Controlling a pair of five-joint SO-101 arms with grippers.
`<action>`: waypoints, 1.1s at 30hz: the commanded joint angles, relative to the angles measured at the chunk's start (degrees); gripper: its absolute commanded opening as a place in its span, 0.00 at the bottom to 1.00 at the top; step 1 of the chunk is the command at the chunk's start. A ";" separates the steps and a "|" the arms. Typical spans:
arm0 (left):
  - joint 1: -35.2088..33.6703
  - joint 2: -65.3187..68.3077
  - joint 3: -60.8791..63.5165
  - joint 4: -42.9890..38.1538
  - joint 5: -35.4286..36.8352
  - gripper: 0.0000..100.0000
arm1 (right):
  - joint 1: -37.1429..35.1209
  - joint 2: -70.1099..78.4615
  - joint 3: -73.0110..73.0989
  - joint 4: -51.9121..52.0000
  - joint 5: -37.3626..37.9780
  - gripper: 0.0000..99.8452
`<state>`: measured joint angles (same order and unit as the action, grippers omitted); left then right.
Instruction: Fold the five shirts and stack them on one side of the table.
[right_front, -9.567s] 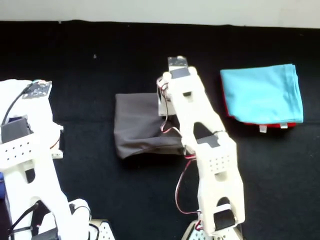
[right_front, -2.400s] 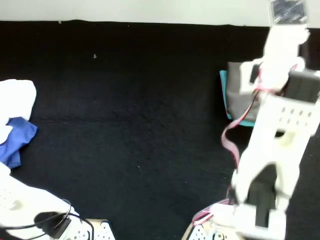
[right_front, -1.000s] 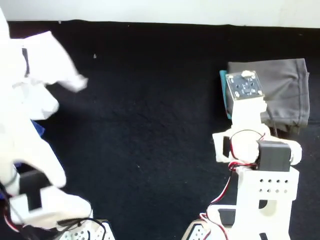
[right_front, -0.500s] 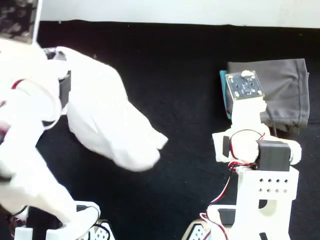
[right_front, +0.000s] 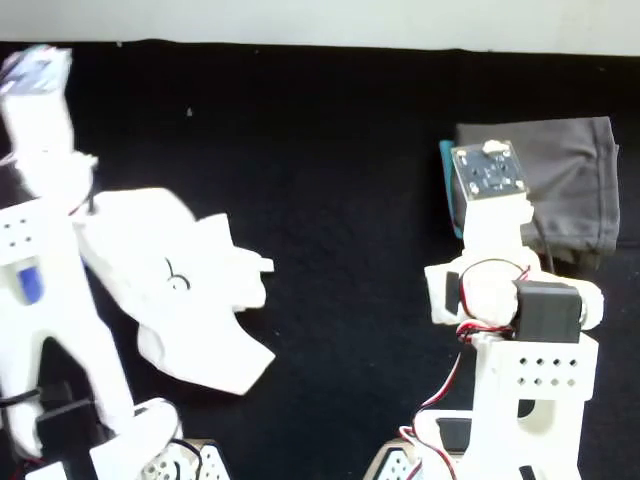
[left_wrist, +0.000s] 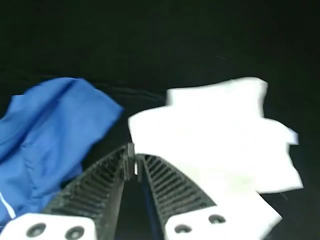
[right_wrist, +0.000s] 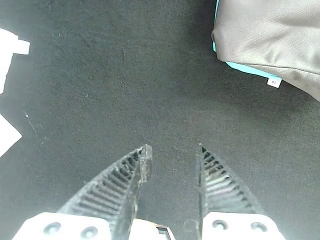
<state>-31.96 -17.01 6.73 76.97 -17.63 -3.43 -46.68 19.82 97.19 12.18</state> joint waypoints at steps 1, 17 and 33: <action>-10.86 -0.31 8.92 -10.55 -5.71 0.01 | -0.40 -0.84 -0.57 -0.84 0.26 0.15; -13.32 -0.84 -0.04 -1.93 -16.09 0.21 | -0.40 -0.84 -0.04 -0.92 0.00 0.15; 37.05 2.15 4.88 15.38 -13.71 0.20 | -0.40 -0.84 -0.04 -0.92 0.00 0.15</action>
<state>0.84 -15.60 9.01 96.40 -32.40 -3.52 -46.68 19.82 97.19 12.18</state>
